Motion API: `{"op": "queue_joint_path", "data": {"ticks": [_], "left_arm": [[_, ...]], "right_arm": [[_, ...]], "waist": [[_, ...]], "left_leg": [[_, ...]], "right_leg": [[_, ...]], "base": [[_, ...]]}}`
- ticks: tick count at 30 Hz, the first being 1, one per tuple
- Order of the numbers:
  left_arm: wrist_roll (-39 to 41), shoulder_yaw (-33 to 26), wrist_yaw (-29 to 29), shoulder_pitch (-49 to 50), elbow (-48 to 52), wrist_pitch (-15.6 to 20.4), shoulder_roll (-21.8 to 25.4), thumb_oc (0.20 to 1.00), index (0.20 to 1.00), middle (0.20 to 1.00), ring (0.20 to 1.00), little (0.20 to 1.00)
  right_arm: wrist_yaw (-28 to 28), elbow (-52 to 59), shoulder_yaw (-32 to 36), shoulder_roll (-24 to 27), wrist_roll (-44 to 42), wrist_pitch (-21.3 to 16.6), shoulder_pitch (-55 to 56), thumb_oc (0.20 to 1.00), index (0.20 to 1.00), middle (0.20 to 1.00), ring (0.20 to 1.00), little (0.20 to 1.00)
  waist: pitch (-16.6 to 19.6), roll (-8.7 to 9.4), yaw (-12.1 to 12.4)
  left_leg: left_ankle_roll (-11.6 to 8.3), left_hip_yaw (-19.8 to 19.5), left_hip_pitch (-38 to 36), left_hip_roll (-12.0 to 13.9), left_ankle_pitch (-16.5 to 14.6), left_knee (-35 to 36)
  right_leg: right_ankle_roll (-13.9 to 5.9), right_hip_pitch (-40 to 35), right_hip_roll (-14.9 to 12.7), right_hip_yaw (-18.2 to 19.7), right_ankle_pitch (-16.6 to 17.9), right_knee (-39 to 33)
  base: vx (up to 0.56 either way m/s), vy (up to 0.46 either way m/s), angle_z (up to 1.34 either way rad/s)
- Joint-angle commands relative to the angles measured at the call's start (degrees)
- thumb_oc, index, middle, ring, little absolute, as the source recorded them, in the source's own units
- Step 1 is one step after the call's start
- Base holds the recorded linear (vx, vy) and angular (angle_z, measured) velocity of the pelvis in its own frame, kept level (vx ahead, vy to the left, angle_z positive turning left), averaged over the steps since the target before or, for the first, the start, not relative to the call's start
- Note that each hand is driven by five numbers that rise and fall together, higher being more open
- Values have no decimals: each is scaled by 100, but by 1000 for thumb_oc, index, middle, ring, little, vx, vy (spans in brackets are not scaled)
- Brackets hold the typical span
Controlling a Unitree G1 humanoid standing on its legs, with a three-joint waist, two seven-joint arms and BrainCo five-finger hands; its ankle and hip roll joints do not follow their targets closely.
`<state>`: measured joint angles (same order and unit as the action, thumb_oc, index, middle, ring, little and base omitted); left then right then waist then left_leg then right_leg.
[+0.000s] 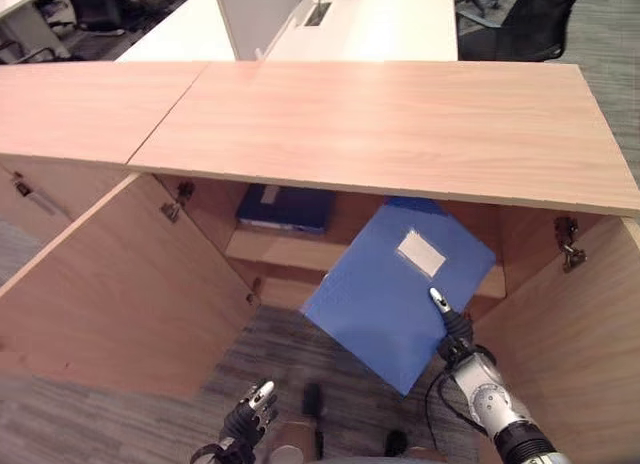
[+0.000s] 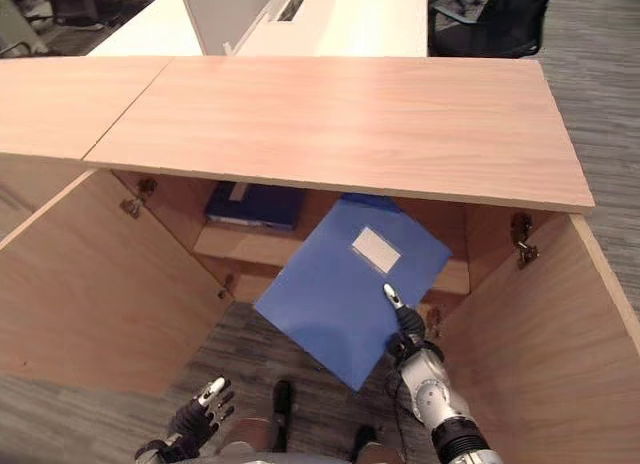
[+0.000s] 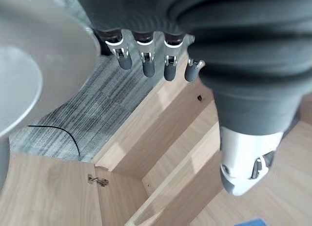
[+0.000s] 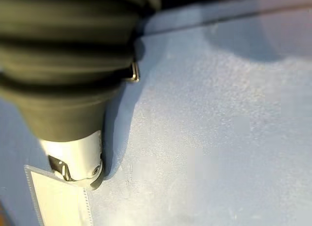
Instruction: Put the empty folder in the office cabinet
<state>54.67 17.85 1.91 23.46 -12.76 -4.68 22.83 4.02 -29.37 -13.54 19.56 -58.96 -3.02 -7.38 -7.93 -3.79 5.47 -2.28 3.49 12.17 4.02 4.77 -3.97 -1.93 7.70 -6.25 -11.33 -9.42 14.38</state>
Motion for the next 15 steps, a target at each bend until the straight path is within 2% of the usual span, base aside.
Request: {"op": "queue_joint_path", "data": {"ticks": [1,2,4,7,15], "left_arm": [[-8,143,-19,-20,512,188,480,1000,1000,1000,1000,1000],[-6,142,-21,-25,512,187,480,1000,1000,1000,1000,1000],[71,204,-97,-179,606,306,656,1000,1000,1000,1000,1000],[37,257,-66,-272,695,358,787,1000,1000,1000,1000,1000],[135,398,-18,-463,953,416,1012,1000,1000,1000,1000,1000]], "right_arm": [[71,283,-219,-95,160,-210,-1039,200,200,200,200,200],[71,278,-218,-95,159,-210,-1047,200,200,200,200,200],[282,223,-366,15,248,-303,-1734,200,200,200,200,200],[424,313,-338,420,162,-433,-2358,200,200,200,200,200],[613,16,-223,1133,-218,-683,-3664,200,200,200,200,200]], "waist": [[-358,96,162],[-348,98,168],[-550,75,209],[-667,93,218],[-719,101,256]], "left_leg": [[-9,-47,785,11,-492,-854],[-7,-42,811,14,-503,-874],[167,120,1572,2,-727,-1512],[273,182,2290,38,-966,-2235],[375,219,3283,121,-1327,-3218]], "right_leg": [[-265,206,-318,-65,199,-26],[-265,235,-319,-57,192,-7],[-230,1205,-363,197,186,622],[-166,1946,-409,348,55,1166],[-48,3018,-453,507,-200,2020]], "base": [[-190,111,-23],[-294,139,-7],[-249,144,-8],[-108,71,-32],[-38,24,-15]]}}
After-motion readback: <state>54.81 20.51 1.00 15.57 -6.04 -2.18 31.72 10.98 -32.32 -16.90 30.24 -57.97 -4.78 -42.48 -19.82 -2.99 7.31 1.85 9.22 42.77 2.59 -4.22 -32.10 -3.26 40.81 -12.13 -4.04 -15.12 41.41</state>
